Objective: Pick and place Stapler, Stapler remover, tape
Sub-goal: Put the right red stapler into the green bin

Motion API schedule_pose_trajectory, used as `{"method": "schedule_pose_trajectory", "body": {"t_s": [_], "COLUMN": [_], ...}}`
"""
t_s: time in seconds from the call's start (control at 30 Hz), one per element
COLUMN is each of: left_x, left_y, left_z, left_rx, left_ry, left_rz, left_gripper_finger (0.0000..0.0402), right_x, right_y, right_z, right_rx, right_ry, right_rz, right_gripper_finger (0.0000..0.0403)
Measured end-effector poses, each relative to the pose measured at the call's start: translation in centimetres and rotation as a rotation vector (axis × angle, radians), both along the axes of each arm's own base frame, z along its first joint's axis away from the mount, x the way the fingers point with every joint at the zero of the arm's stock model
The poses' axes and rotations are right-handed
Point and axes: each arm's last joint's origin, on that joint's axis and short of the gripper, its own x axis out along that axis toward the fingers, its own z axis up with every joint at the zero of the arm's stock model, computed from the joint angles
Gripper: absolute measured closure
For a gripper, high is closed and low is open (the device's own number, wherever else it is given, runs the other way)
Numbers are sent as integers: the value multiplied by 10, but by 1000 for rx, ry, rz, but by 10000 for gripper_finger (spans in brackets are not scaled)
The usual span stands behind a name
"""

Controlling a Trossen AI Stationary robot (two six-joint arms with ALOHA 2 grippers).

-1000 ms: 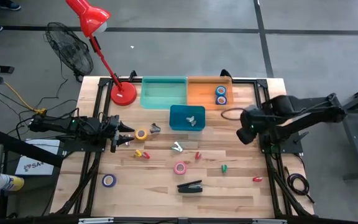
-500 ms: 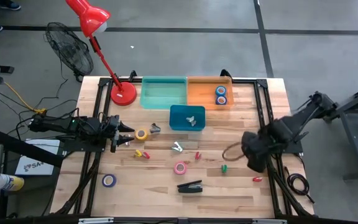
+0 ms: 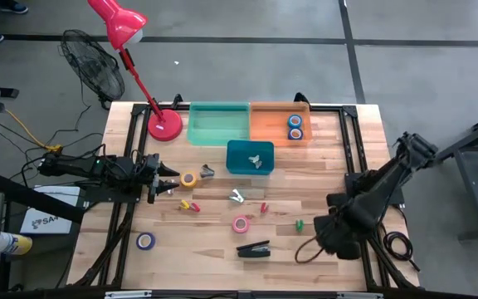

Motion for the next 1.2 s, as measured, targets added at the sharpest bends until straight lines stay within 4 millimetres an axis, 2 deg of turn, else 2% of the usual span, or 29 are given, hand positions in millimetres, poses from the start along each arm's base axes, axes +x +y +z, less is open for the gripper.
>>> {"method": "schedule_pose_trajectory", "body": {"t_s": [0.27, 0.4, 0.53, 0.77, 1.0, 1.2], "left_x": [0, 0, 0, 0, 0, 0], "left_y": [0, 0, 0, 0, 0, 0], "left_z": [0, 0, 0, 0, 0, 0], "left_rx": [0, 0, 0, 0, 0, 0], "left_ry": [0, 0, 0, 0, 0, 0], "left_rz": [0, 0, 0, 0, 0, 0], "left_gripper_finger": [184, 184, 184, 184, 184, 184], "right_x": [6, 14, 26, 48, 33, 31], "right_y": [26, 32, 33, 17, -20, -37], "right_z": [-34, -51, -66, -93, -130, -143], "right_rx": [-37, 6, 25, 91, 113, 131], "right_ry": [172, 279, 309, 355, 546, 571], "right_rz": [31, 33, 60, 6, -137, -175], "right_gripper_finger": [222, 222, 222, 222, 195, 141]}}
